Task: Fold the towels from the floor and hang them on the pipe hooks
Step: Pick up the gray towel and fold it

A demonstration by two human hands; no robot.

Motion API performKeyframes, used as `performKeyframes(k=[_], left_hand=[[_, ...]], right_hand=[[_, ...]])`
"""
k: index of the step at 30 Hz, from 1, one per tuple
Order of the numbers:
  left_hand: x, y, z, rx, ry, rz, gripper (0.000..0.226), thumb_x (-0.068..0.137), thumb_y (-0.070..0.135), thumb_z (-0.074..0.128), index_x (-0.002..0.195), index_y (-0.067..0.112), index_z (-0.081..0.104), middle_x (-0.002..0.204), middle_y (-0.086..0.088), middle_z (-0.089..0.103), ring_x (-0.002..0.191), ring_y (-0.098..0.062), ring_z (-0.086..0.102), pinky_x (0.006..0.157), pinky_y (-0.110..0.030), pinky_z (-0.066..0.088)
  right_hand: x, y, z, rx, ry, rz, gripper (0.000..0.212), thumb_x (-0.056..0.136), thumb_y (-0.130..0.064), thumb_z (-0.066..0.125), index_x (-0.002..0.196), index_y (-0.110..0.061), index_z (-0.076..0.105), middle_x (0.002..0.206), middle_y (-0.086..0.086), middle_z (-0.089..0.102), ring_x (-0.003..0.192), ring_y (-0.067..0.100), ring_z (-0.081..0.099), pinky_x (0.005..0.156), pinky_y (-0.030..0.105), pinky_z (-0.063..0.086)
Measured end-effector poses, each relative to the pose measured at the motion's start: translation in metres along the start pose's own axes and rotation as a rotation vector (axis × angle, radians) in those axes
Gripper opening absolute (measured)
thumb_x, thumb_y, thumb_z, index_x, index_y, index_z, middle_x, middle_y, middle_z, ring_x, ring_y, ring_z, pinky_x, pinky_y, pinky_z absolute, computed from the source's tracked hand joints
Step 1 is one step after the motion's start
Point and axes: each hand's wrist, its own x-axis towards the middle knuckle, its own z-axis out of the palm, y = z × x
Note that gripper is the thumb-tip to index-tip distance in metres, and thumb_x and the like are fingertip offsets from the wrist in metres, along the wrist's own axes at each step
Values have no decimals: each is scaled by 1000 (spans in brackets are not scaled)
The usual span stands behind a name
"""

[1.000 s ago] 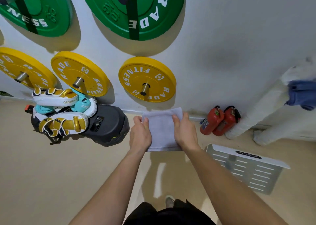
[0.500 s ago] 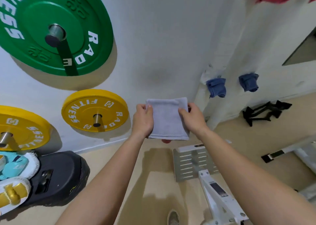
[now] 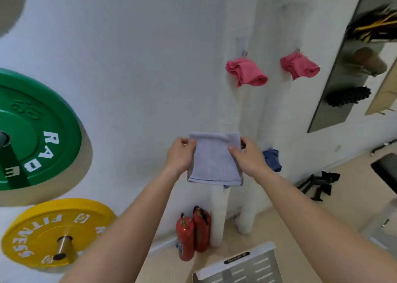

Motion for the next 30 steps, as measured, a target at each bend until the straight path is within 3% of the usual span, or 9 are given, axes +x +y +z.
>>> performKeyframes(k=[3,12,18,23,27,30], left_hand=[[31,53,30,-29,7,79,24,96,41,55,100,18,58,95,0,65,86,-23,63,70,-38,52],[113,210,65,-86,95,313,24,97,39,54,106,17,59,99,2,63,90,-22,62,79,-43,55],[165,299,58,-113,134,466,24,95,41,54,105,19,59,103,0,64,99,-26,64,87,-50,57],[209,383,41,-134,171,616,21,95,42,54,100,21,58,103,-1,64,99,-26,64,88,-51,56],[245,444,28,-236,122,670,22,94,35,58,103,16,62,103,-3,66,93,-24,66,72,-43,62],[272,480,20,-297,73,714,17,95,30,61,99,14,66,97,-2,68,86,-22,67,57,-31,58]], right_hand=[[45,-10,-45,4,45,-74,28,96,-27,59,122,-14,57,109,-1,61,96,17,58,79,29,43],[173,-82,-148,16,199,-307,36,91,-27,64,123,-11,62,116,3,68,104,22,63,91,40,52],[238,-146,-189,55,329,-433,34,90,-29,69,118,-12,64,106,-1,65,97,18,62,84,30,48],[286,-217,-219,53,446,-538,25,91,-28,68,110,-12,67,98,0,66,89,16,61,81,30,49],[328,-273,-246,70,508,-563,18,91,-30,68,100,-15,69,95,2,69,92,22,66,85,37,54],[363,-305,-263,71,492,-549,20,89,-32,69,97,-14,71,96,4,72,94,26,69,87,44,57]])
